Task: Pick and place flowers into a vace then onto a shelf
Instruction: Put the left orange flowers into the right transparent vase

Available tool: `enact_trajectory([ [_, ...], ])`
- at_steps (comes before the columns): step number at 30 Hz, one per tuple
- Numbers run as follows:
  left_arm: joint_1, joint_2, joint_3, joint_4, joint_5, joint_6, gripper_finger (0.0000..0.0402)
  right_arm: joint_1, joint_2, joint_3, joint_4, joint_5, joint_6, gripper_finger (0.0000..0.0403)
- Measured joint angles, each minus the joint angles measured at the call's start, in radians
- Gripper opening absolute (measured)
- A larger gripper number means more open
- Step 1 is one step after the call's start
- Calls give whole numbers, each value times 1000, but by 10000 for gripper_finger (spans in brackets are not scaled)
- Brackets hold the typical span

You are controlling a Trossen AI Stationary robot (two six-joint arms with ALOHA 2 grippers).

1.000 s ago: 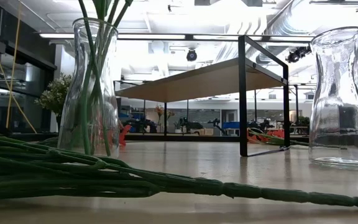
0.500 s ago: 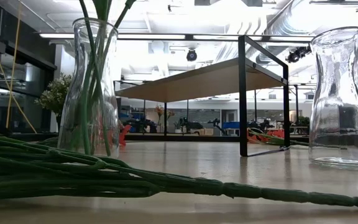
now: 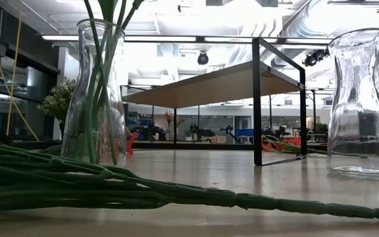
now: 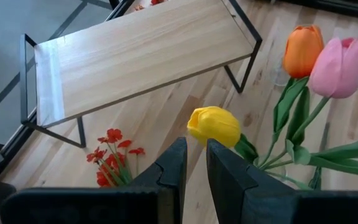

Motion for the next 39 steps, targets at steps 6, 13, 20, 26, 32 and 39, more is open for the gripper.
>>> enact_trajectory([
  [6,0,0,0,1,-8,8,97,36,-97,0,-1,116,-66,165],
  [13,0,0,0,2,-9,8,97,94,-208,0,-2,235,-130,167],
  [20,0,-45,0,2,81,-56,97,145,-294,0,-27,310,-141,161],
  [26,0,-112,0,2,137,-130,97,162,-329,0,-34,351,-164,165],
  [32,0,-175,0,2,54,-134,97,161,-337,0,-30,352,-191,166],
  [39,32,-205,0,3,-108,-105,97,159,-337,0,-30,352,-198,167],
])
